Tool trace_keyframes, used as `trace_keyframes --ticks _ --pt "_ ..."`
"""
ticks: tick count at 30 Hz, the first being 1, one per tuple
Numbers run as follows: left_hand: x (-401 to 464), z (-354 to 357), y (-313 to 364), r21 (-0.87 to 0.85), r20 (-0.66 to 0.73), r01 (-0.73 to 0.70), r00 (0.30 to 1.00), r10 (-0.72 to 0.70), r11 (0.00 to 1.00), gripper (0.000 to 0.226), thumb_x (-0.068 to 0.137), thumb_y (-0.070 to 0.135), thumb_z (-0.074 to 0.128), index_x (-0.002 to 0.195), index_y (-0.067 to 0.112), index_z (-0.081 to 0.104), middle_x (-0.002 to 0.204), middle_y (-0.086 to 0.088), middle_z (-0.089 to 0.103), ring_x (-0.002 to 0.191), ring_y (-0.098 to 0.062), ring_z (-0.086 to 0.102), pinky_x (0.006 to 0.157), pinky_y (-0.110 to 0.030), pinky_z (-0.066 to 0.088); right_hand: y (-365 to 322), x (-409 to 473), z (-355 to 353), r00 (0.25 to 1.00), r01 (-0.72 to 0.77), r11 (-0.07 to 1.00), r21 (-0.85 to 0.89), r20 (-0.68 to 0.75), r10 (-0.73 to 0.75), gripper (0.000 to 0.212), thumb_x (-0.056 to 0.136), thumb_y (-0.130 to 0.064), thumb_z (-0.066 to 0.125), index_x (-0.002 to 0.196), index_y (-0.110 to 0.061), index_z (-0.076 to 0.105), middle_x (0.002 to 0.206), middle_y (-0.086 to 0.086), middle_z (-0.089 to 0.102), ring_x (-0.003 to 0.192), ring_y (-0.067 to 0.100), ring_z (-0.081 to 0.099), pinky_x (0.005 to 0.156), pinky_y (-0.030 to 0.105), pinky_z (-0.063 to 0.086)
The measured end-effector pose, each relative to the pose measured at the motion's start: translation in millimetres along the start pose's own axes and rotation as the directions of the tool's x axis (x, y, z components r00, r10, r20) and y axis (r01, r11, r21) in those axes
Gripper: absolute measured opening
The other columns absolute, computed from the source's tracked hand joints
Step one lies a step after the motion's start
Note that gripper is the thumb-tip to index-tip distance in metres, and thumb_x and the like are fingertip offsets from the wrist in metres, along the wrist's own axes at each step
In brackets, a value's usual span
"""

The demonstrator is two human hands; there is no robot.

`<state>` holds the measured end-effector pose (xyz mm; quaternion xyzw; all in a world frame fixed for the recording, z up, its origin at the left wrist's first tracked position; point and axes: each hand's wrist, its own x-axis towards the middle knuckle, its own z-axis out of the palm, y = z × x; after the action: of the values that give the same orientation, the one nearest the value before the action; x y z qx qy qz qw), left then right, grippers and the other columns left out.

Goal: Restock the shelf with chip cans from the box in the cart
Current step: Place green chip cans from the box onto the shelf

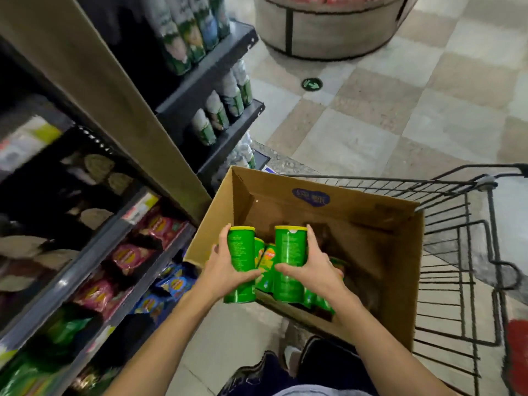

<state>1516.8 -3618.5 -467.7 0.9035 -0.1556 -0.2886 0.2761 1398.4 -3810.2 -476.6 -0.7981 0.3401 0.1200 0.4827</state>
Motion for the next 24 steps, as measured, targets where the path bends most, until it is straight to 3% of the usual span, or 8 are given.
trace_keyframes --ticks 4,7,10,14,19,24 --pt "-64 -47 -35 -0.087 -0.235 0.008 0.972 -0.028 0.996 0.129 0.063 0.048 0.087 0.151 0.04 -0.007 0.146 -0.015 0.037 0.129 -0.033 0.046 0.098 -0.04 0.041 -64 -29 36 0.978 0.194 0.98 -0.04 0.08 -0.19 0.126 0.068 -0.056 0.082 0.155 -0.041 -0.007 0.135 0.001 0.059 0.12 0.02 0.058 0.097 0.038 0.049" --pt "-121 -85 -69 -0.175 -0.377 0.028 0.922 -0.094 0.984 0.126 0.065 0.043 0.087 0.15 0.043 -0.006 0.139 -0.014 0.039 0.123 -0.033 0.049 0.089 -0.032 0.038 -109 -60 76 0.933 0.324 0.946 -0.019 0.171 -0.317 0.121 0.067 -0.052 0.085 0.155 -0.042 0.002 0.132 -0.005 0.059 0.12 0.016 0.057 0.095 0.035 0.05" --pt "-181 -119 -111 -0.182 -0.506 0.016 0.856 -0.107 0.983 0.128 0.062 0.045 0.088 0.151 0.039 -0.003 0.139 -0.011 0.04 0.125 -0.03 0.047 0.094 -0.033 0.04 -150 -97 125 0.851 0.469 0.883 -0.012 0.274 -0.449 0.112 0.065 -0.052 0.085 0.15 -0.044 0.014 0.121 -0.014 0.06 0.117 0.01 0.058 0.089 0.026 0.049" --pt "-265 -155 -166 -0.188 -0.616 0.027 0.776 -0.139 0.982 0.128 0.063 0.05 0.087 0.151 0.04 -0.006 0.146 -0.005 0.035 0.13 -0.023 0.043 0.099 -0.033 0.039 -199 -141 200 0.73 0.605 0.796 -0.01 0.406 -0.55 0.133 0.049 -0.073 0.08 0.152 -0.047 0.0 0.135 -0.006 0.059 0.121 0.013 0.058 0.1 0.043 0.051" --pt "-357 -191 -228 -0.182 -0.73 0.122 0.648 -0.217 0.976 0.129 0.063 0.048 0.087 0.154 0.031 -0.002 0.148 -0.008 0.033 0.133 -0.024 0.039 0.102 -0.033 0.036 -258 -207 284 0.531 0.746 0.663 0.067 0.54 -0.652 0.128 0.053 -0.068 0.081 0.153 -0.041 0.007 0.139 -0.004 0.058 0.123 0.014 0.058 0.103 0.043 0.049" --pt "-434 -222 -269 -0.213 -0.821 0.152 0.507 -0.261 0.965 0.126 0.066 0.041 0.088 0.154 0.029 -0.001 0.145 -0.004 0.035 0.133 -0.016 0.036 0.102 -0.025 0.031 -305 -270 351 0.362 0.807 0.563 0.177 0.605 -0.709 0.12 0.065 -0.05 0.086 0.155 -0.036 0.007 0.138 -0.009 0.055 0.126 0.01 0.053 0.107 0.036 0.044"
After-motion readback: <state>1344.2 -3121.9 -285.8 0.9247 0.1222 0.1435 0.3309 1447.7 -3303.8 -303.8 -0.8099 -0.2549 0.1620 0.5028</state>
